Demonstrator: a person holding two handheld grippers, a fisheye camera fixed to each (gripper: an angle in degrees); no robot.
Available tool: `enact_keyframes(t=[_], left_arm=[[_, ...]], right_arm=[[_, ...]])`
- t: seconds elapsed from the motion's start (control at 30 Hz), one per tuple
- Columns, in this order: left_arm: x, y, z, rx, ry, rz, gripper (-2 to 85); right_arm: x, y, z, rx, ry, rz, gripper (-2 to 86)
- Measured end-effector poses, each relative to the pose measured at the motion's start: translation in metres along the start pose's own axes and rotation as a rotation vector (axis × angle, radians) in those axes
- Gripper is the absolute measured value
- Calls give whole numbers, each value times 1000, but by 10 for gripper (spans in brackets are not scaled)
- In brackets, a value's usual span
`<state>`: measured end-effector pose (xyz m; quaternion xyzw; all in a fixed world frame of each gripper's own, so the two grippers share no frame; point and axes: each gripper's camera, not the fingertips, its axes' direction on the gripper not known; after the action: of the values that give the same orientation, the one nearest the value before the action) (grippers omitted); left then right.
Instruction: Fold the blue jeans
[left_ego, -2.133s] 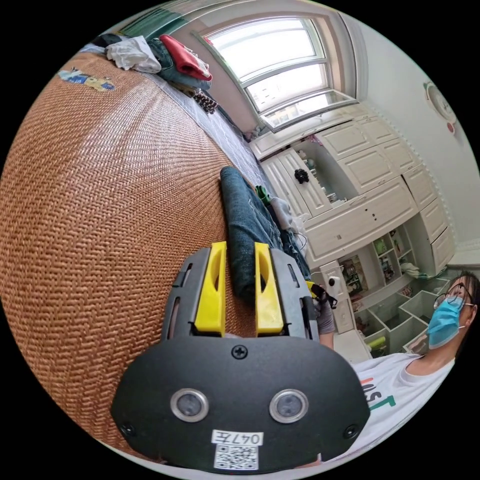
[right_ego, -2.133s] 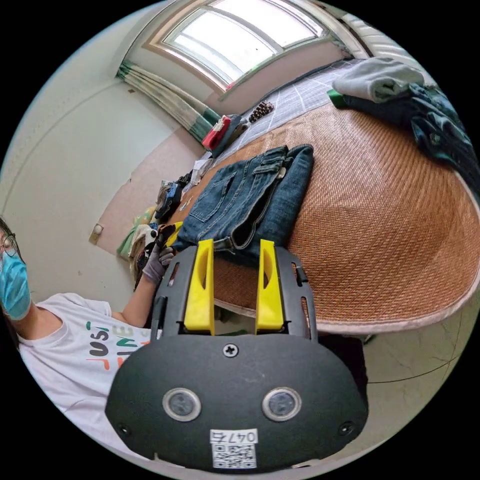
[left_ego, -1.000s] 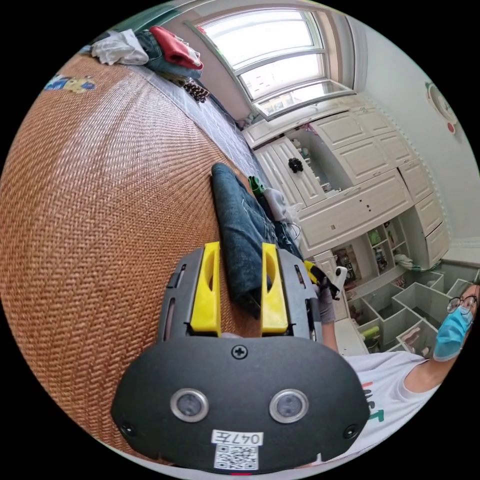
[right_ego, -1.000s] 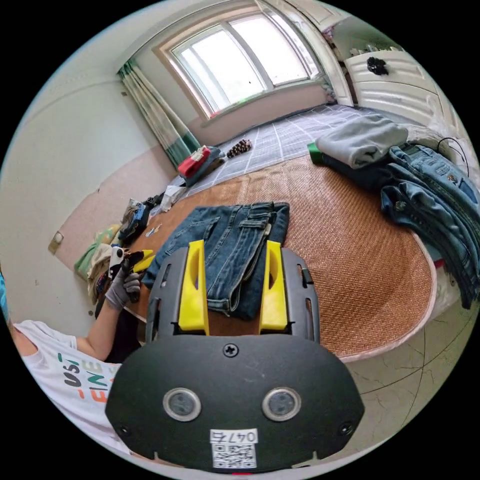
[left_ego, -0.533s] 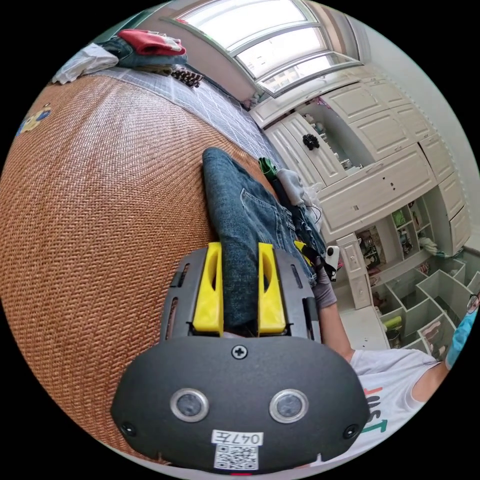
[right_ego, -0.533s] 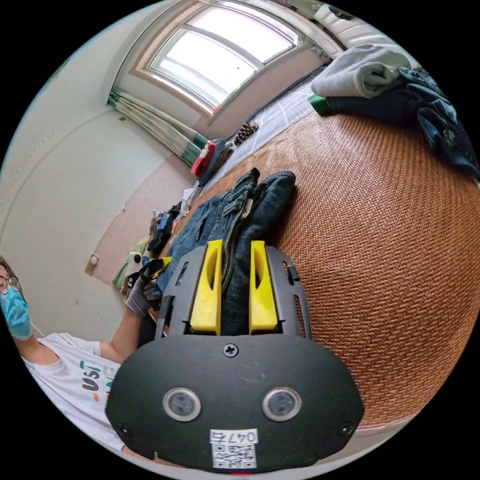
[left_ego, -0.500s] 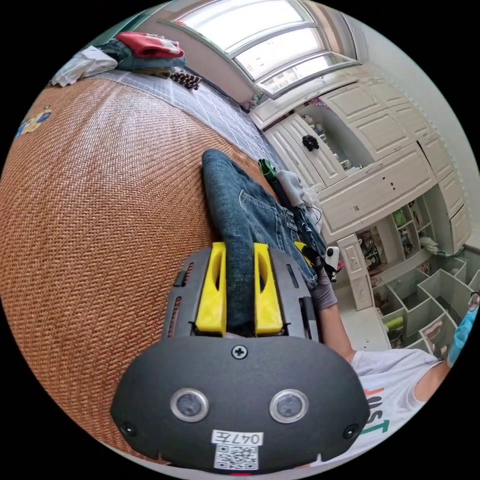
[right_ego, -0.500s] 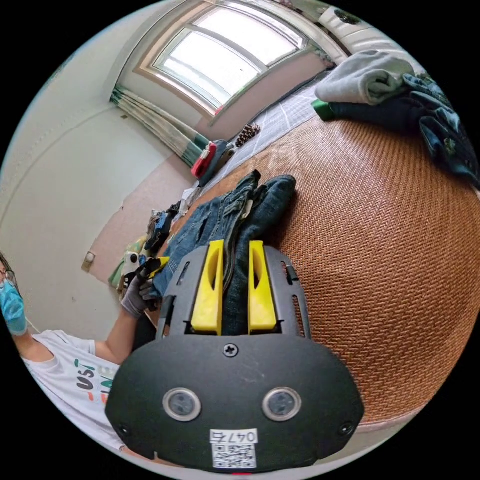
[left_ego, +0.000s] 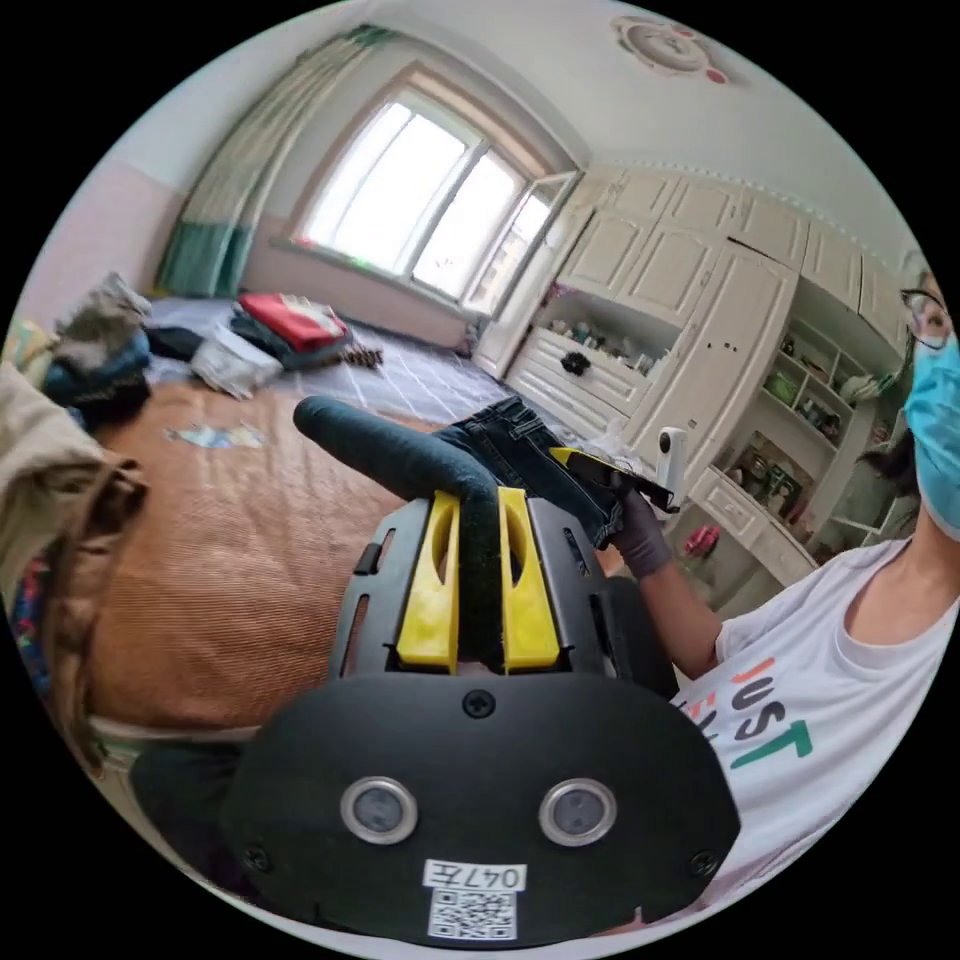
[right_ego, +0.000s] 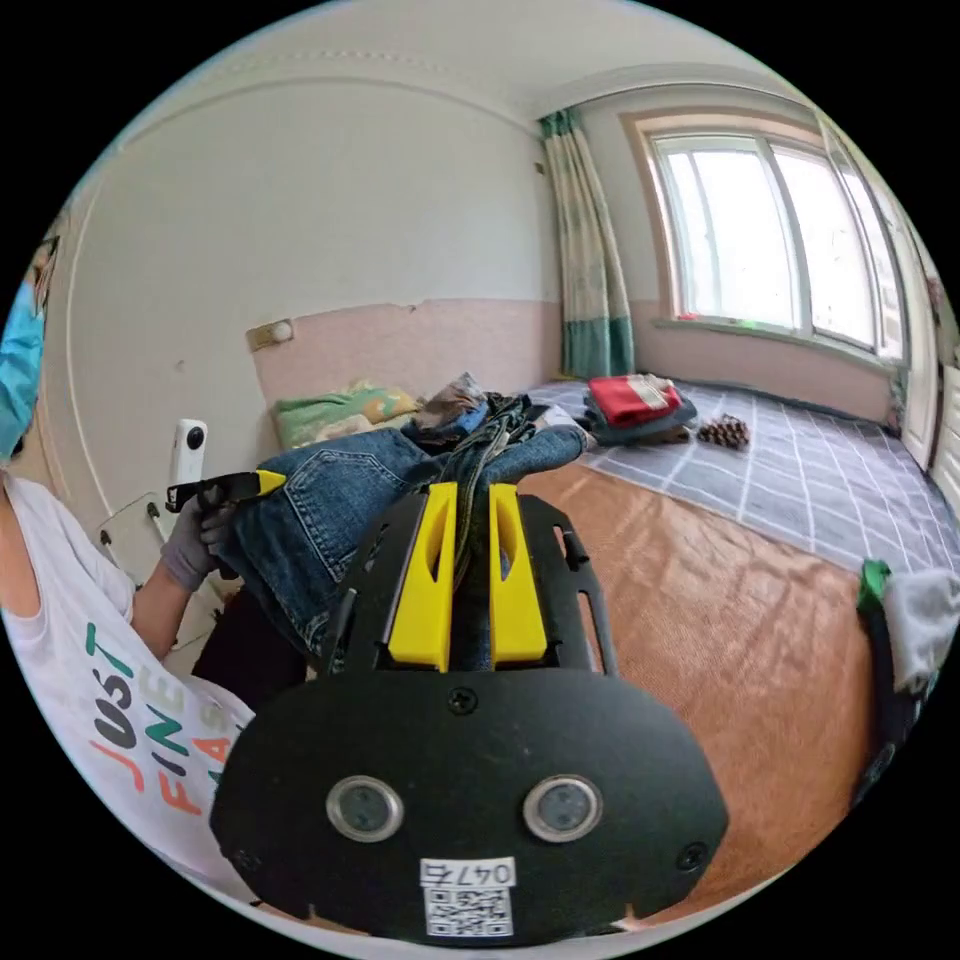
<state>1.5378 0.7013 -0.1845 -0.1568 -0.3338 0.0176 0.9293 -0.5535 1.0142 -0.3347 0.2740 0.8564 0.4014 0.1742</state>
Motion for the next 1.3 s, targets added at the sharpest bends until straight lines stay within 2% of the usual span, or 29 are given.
enact_keyframes(t=[0.13, 0.2, 0.3, 0.4, 0.47, 0.53, 0.57, 0.67, 0.8, 0.93, 1.0, 1.07, 1.13, 1.3], left_arm=[[21, 5, -161, 211, -207, 8, 60], [31, 12, -245, 316, -365, 8, 60], [14, 18, -321, 417, -520, -43, 61], [-46, 25, -363, 464, -620, -185, 62], [-101, 40, -366, 449, -673, -342, 66], [-153, 60, -352, 335, -707, -469, 86], [-176, 77, -341, 270, -700, -521, 102], [-168, 116, -339, 378, -615, -496, 122], [-122, 117, -337, 371, -708, -434, 121], [-43, 101, -328, 388, -886, -271, 82], [26, 84, -297, 402, -1047, -50, 16], [63, 66, -261, 399, -1104, 79, -2], [84, 40, -219, 359, -1052, 181, -7], [113, -29, -64, 235, -618, 454, -10]], right_arm=[[-56, -150, 56, 78, -226, -191, 14], [-88, -215, 90, 87, -302, -279, 14], [-137, -313, 164, 60, -429, -348, 21], [-176, -381, 265, -15, -425, -396, 59], [-172, -392, 344, -159, -318, -256, 105], [-155, -376, 361, -211, -381, -149, 111], [-145, -356, 352, -186, -441, -114, 107], [-128, -301, 304, -170, -454, -153, 80], [-98, -238, 220, -177, -428, -150, 51], [-69, -178, 100, -194, -220, -186, 10], [-60, -156, 54, -233, -60, -206, -1], [-44, -134, 0, -265, 96, -172, -8], [-33, -122, -35, -282, 140, -121, -9], [-12, -100, -96, -304, 169, 64, -10]])
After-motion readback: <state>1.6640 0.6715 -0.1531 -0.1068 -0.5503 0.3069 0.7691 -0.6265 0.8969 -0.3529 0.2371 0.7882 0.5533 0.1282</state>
